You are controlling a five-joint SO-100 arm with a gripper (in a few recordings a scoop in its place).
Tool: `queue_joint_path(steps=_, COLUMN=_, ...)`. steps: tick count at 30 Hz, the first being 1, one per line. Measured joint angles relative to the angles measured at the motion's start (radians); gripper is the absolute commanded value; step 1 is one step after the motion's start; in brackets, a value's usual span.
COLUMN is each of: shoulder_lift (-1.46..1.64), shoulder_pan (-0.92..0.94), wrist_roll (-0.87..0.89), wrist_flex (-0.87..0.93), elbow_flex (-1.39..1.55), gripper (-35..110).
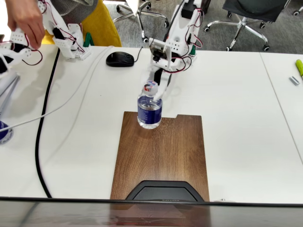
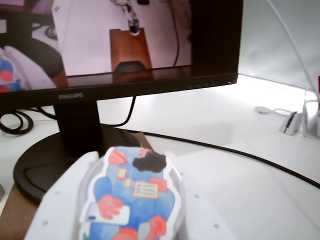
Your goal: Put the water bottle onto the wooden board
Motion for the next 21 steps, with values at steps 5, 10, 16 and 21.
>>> queue_joint_path(steps=5, shoulder_lift=-0.081, shoulder_pan=-0.021, wrist_roll=-0.023, wrist_flex=-0.037, elbow_flex=0.000, gripper=0)
queue_joint_path(steps=10, shoulder_lift=-0.152, shoulder_pan=-0.025, wrist_roll=-0.023, wrist_flex=-0.054, elbow_flex=0.000, gripper=0)
queue_joint_path(steps=16, shoulder_lift=-0.192, shoulder_pan=-0.037, wrist_roll=-0.018, wrist_flex=-0.055, elbow_flex=-0.002, gripper=0)
queue_joint_path(steps=21, shoulder_lift=-0.235, shoulder_pan=-0.057, wrist_roll=0.006, wrist_flex=-0.060, elbow_flex=-0.008, gripper=0)
